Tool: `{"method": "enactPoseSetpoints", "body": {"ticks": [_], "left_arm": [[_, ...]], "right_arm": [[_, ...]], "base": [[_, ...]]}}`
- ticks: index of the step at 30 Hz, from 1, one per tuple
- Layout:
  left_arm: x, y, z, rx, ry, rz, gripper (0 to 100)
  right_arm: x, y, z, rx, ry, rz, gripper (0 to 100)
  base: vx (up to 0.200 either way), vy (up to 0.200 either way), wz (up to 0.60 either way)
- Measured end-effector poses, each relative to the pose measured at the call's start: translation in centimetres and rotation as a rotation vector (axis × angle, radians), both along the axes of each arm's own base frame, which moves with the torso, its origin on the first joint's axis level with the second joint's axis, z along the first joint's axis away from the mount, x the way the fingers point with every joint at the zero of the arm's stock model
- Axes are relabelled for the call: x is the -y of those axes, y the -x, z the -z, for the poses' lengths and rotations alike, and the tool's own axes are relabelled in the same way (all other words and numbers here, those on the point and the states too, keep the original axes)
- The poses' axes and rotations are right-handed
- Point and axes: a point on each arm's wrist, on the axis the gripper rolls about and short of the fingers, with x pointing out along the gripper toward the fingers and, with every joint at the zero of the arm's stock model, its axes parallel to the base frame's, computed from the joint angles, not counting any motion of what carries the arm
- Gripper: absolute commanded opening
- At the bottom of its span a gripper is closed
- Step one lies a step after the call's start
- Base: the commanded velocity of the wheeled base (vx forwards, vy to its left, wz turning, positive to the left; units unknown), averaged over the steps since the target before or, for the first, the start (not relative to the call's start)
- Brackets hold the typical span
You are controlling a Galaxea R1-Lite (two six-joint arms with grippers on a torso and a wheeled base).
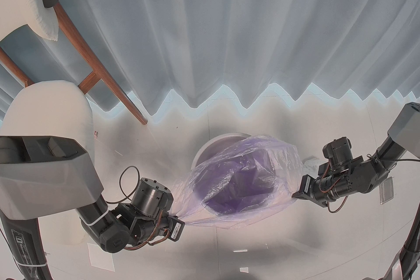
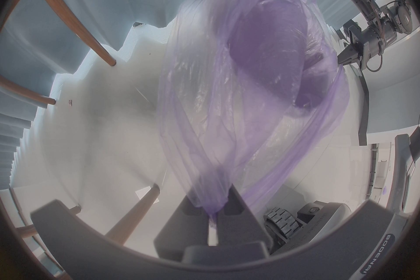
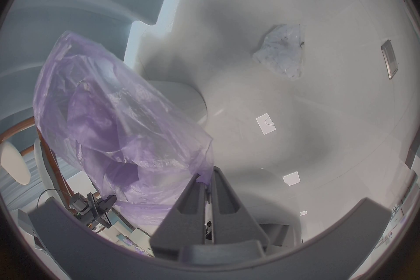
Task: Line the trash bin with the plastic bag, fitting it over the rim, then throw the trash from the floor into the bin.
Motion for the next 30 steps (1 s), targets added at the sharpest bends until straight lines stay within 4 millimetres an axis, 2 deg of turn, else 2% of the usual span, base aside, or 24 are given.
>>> {"method": "enactPoseSetpoints", "body": {"ticks": [16, 30], "left_arm": [[-0.7, -0.4, 1.6, -0.005, -0.042, 0.008, 0], [-1.2, -2.2, 2.2, 0.008, -0.036, -0.038, 0]], "right_arm": [[0.1, -0.5, 1.8, -0.012, 0.006, 0.007, 0], [0.1, -1.8, 2.7, 0.052, 0.031, 0.029, 0]], "base": [[0.0, 0.0, 0.0], [0.0, 0.0, 0.0]]}}
